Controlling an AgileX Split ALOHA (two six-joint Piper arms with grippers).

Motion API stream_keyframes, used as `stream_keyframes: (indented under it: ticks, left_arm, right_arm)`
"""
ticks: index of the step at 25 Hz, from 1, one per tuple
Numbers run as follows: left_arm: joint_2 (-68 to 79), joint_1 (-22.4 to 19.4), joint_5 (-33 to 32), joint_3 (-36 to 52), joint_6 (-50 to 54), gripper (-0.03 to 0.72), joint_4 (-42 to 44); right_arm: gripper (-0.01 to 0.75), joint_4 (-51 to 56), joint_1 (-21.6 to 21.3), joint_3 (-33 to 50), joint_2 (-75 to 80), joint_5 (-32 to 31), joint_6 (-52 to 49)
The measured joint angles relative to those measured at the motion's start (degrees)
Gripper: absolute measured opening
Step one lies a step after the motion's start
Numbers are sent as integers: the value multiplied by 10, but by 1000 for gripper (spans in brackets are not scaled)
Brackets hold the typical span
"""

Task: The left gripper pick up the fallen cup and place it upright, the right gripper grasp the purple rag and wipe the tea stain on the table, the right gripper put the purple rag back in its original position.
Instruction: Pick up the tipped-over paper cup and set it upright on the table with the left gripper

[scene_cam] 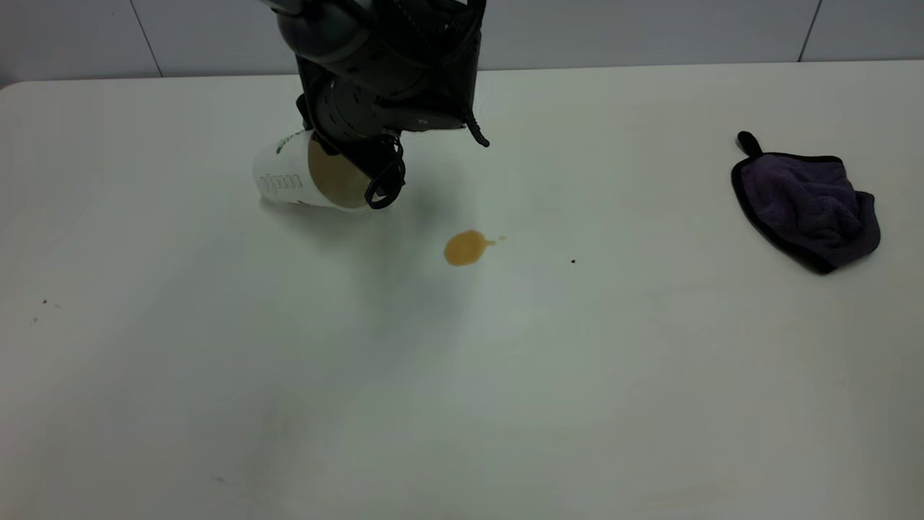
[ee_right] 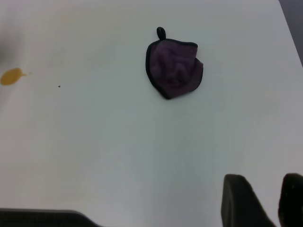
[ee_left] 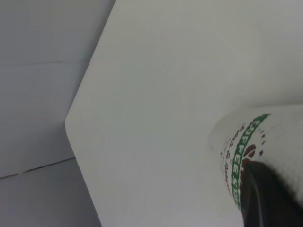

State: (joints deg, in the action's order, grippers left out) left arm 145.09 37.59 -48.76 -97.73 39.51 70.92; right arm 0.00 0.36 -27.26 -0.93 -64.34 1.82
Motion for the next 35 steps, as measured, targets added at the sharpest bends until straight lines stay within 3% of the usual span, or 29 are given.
stream_keyframes:
  ticks: [5,12,18,25,35]
  left_arm:
    - [-105,-36,30,-7,-119,-17,-116]
    - [-166,-160,53,-51,-390,-17,-525]
    - [-163,-224,79,-51,-530,-17,-745]
    - [-122,-273,95,-51,-554,-17,-814]
    - [-68,-279,135,-51,-555,-13,-835]
  right_arm:
    - [238,0,0,0,0,0,0]
    - [238,0,0,0,0,0,0]
    - [238,0,0,0,0,0,0]
    - [238,0,0,0,0,0,0]
    - [238,0,0,0,0,0,0]
